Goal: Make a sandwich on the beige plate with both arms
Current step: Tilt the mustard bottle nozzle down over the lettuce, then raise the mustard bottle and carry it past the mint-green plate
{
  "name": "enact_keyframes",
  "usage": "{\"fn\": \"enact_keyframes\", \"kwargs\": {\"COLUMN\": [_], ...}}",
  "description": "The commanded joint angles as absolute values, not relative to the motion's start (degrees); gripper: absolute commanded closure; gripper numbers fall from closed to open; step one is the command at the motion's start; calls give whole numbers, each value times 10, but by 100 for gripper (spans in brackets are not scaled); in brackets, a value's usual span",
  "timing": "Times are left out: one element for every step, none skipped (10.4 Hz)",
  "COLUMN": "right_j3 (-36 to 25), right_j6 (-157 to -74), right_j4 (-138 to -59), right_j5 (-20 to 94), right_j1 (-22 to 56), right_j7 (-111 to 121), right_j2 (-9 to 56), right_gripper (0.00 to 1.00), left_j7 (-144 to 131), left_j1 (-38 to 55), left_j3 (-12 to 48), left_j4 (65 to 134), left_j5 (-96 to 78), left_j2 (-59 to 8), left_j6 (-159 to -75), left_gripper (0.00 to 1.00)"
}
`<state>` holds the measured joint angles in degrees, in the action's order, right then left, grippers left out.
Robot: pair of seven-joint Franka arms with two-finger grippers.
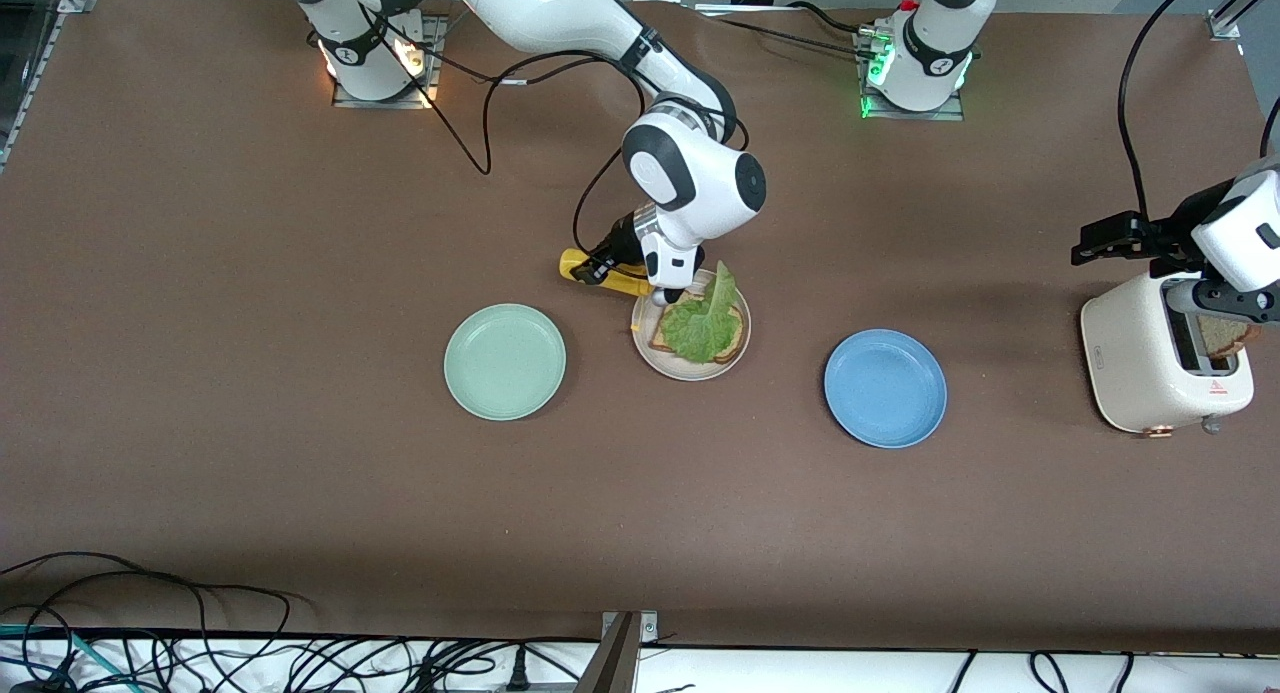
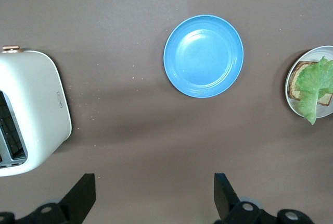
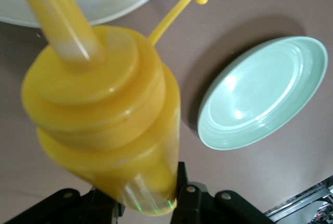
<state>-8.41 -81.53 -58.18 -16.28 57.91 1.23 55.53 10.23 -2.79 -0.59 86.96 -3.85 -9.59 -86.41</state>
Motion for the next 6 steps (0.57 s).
{"fn": "enact_keyframes", "kwargs": {"right_j3": [-79, -78, -70, -62, -57, -55], "right_j6": [-811, -811, -812, -813, -819, -837], "right_j4": [-624, -634, -642, -652, -670, -697], "right_j5": [-150, -149, -149, -149, -142, -127], "right_j1": [559, 551, 542, 528, 519, 506], "right_j7": [36, 46, 47, 47, 49, 51], "right_j2": [499, 482, 467, 451, 429, 402], "right_gripper": [100, 100, 100, 100, 100, 100], "left_j7": [98, 98, 98, 98, 98, 98], "left_j1": [-29, -29, -29, -29, -29, -29], "left_j3": [-6, -5, -6, -6, -5, -6], "left_j4": [869, 869, 870, 870, 869, 869], "left_j5": [-50, -50, -50, -50, -50, -50], "left_j2": [-92, -92, -92, -92, -92, -92], "left_j6": [-858, -858, -858, -858, -858, -858], "left_gripper": [0, 0, 0, 0, 0, 0]}}
